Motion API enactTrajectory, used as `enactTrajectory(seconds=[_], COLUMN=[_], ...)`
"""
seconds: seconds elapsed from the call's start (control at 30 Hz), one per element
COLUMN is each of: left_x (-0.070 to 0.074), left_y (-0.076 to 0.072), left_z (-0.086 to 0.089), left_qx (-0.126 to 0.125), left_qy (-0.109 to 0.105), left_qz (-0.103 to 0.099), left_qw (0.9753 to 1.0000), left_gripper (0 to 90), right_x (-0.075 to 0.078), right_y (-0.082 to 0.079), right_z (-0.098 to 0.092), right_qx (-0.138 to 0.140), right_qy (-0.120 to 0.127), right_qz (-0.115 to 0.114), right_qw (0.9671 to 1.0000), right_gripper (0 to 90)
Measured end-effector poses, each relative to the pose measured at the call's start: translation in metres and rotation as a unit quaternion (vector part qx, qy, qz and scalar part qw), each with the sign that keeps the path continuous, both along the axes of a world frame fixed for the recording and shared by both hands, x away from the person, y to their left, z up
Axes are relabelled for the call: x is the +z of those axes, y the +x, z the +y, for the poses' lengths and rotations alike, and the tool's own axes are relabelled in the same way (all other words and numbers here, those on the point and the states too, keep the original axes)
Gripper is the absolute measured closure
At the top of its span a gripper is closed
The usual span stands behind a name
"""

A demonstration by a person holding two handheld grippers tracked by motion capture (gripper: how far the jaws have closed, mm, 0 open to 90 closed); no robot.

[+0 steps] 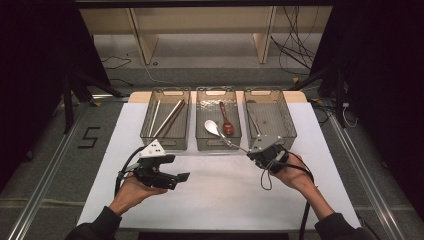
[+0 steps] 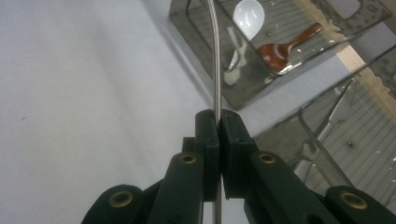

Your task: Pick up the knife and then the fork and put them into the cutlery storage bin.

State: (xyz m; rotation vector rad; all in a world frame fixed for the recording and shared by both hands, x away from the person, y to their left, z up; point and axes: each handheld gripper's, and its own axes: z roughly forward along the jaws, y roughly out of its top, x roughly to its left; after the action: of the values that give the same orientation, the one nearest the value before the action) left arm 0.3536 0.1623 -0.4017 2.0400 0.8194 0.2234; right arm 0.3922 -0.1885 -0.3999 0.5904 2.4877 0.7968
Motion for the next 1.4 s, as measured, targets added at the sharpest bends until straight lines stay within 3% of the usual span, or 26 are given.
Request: enactTrajectory(seconds=[0.27,0.47,0.83,1.4], left_x=[-0.002,-0.003,-0.003,-0.003], left_y=[-0.001,-0.001,-0.002,-0.004], left_z=[0.004,0.005,0.008,0.009], left_qx=[0.009,0.015,0.021,0.019], left_qy=[-0.001,-0.003,-0.008,-0.006], left_qz=[-0.006,-0.009,-0.014,-0.018], left_qw=[0.9999,0.9998,0.9996,0.9996], left_gripper=[17.6,17.2,16.9,16.8], right_x=[0.010,0.017,0.027,0.027], right_y=[0.021,0.034,0.060,0.093], right_z=[-0.011,-0.022,-0.040,-0.049], right_qx=[-0.047,-0.073,-0.121,-0.167], right_qy=[0.030,0.045,0.053,0.053], right_qz=[0.028,0.033,0.020,0.031], right_qw=[0.9981,0.9958,0.9911,0.9840], right_gripper=[87.5,87.5,87.5,87.5])
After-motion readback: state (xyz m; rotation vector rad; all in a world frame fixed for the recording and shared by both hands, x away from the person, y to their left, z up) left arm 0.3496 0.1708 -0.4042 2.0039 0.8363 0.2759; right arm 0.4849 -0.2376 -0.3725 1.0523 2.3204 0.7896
